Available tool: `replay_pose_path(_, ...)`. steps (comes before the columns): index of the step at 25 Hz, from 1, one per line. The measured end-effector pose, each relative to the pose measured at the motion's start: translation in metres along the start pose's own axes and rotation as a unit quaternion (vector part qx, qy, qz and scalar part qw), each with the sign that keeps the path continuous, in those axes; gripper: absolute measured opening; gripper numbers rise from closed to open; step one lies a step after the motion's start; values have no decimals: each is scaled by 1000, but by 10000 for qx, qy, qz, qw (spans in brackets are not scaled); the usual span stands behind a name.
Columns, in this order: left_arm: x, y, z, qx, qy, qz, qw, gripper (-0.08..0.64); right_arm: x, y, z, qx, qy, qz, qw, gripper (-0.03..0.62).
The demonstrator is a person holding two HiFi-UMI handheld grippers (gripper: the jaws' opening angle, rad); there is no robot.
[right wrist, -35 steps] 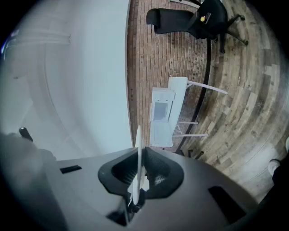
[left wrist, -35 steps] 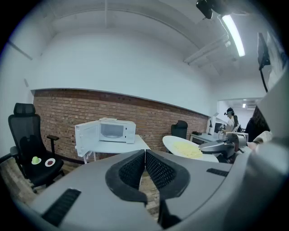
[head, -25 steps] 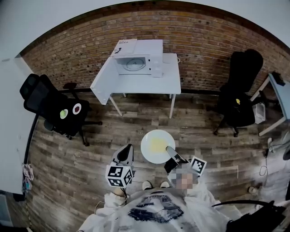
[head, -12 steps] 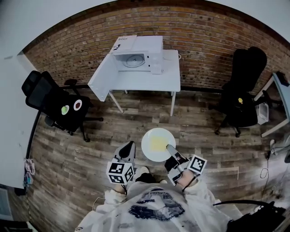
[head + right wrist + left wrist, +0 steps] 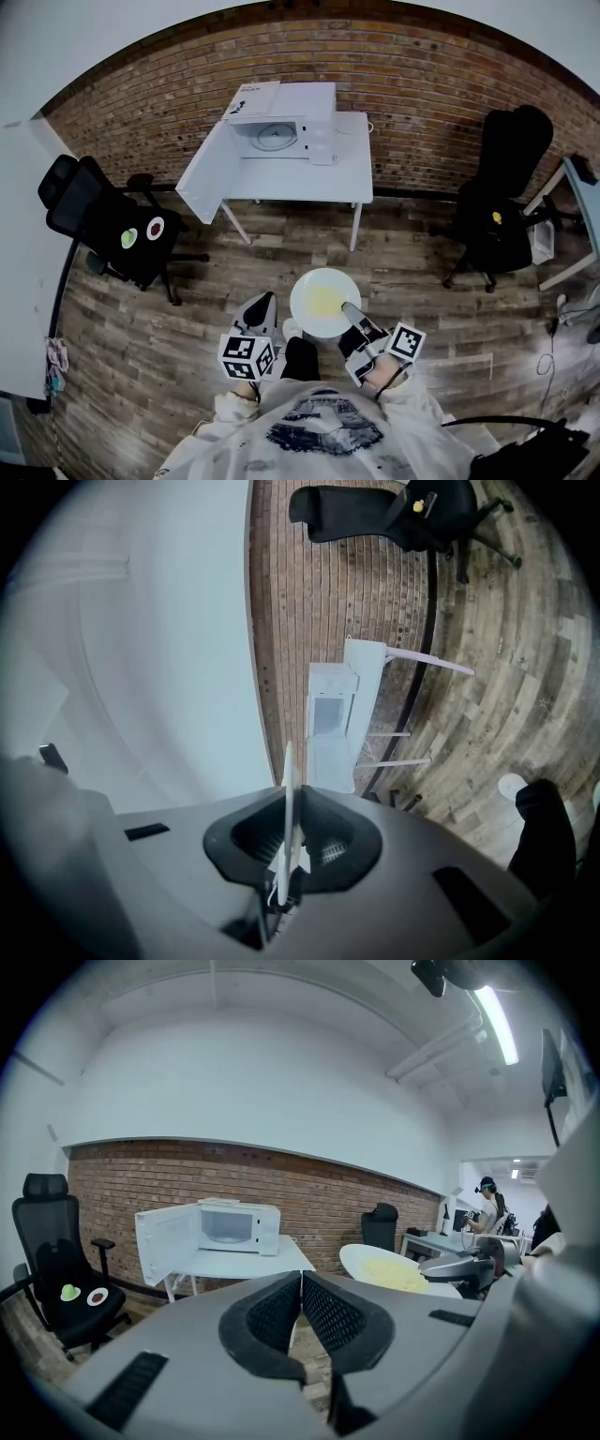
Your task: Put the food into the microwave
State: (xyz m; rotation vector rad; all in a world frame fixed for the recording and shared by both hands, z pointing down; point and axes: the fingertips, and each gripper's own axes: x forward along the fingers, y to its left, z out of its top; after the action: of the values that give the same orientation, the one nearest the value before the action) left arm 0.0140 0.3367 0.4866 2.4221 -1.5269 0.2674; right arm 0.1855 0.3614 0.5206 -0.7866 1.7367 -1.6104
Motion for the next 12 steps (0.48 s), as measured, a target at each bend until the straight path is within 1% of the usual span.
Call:
replay_pose_path(6, 49, 43, 12, -9, -40, -68, 10000, 15, 54, -11, 25, -83, -80, -137, 9998, 34)
replay_pose_path(12, 99, 110, 36, -23, -24, -93, 10000, 15, 139, -15, 43, -100, -85, -221, 9997, 34)
